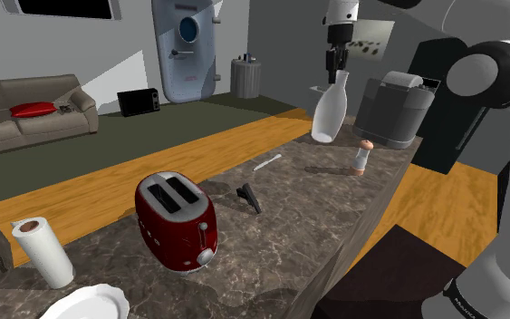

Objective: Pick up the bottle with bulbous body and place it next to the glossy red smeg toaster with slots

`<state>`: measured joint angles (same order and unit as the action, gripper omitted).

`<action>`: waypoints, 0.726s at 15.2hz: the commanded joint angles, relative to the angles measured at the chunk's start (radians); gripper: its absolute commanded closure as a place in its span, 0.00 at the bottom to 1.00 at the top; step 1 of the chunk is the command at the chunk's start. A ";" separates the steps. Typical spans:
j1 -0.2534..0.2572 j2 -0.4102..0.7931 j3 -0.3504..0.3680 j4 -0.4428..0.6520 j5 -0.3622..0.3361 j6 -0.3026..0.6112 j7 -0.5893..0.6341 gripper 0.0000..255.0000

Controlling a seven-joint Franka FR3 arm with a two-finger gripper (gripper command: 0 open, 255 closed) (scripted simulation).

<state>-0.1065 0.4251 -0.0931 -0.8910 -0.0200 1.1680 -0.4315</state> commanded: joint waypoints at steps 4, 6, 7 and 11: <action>0.086 -0.101 0.032 -0.127 -0.002 0.022 0.115 1.00; 0.118 -0.127 0.046 -0.154 -0.001 0.022 0.161 1.00; 0.133 -0.138 0.054 -0.164 0.000 0.021 0.184 1.00; 0.194 -0.165 0.086 -0.183 0.005 0.010 0.277 1.00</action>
<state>0.0696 0.2763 -0.0165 -1.0458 -0.0163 1.1671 -0.1834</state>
